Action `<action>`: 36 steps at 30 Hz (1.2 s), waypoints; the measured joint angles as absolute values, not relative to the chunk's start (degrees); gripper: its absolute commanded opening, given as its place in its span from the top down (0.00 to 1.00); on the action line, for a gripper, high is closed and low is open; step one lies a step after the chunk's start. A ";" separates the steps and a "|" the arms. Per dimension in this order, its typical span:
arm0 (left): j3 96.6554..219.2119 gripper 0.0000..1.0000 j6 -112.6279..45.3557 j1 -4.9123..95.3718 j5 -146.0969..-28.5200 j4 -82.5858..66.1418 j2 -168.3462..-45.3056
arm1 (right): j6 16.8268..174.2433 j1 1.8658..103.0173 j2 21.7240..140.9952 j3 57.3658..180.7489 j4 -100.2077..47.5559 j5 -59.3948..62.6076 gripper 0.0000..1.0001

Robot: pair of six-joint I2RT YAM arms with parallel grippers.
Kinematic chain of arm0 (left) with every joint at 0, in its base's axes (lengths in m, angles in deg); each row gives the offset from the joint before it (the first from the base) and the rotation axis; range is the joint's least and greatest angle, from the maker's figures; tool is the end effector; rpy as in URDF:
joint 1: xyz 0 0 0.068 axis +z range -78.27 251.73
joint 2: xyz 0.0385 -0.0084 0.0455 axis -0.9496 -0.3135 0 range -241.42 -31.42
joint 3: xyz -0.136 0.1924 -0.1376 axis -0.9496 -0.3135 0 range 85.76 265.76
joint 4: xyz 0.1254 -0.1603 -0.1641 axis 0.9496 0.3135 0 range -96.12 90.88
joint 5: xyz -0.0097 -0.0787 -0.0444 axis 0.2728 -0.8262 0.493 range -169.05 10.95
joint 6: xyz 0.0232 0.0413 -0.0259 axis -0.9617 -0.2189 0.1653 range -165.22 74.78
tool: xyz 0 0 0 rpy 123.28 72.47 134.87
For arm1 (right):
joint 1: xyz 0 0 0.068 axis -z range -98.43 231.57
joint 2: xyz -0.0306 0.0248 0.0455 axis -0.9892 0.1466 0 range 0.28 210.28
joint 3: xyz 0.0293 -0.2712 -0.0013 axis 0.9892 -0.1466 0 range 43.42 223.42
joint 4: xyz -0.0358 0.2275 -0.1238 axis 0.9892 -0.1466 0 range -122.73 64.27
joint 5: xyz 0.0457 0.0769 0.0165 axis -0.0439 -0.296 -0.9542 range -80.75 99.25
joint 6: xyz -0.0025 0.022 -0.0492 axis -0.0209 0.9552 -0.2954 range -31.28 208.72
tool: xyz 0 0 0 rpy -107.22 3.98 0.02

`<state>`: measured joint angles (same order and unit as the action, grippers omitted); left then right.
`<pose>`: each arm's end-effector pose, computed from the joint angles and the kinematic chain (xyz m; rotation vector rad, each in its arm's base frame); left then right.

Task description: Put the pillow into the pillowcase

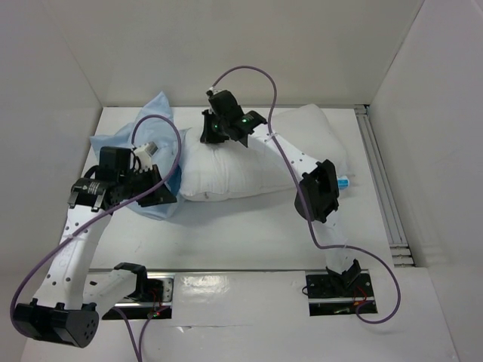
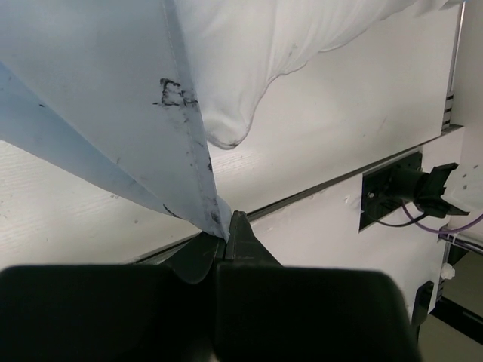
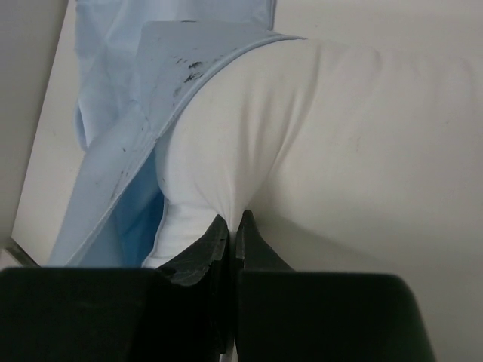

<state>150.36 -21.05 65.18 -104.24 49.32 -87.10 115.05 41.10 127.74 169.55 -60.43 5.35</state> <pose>0.1741 -0.0352 0.3517 -0.1571 2.4170 -0.7745 0.3906 0.3364 0.3128 -0.3217 2.2716 0.7080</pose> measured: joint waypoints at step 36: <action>157.05 0.39 -22.26 65.03 -102.53 45.26 -94.64 | 127.64 37.10 121.01 148.02 -40.28 12.32 1.00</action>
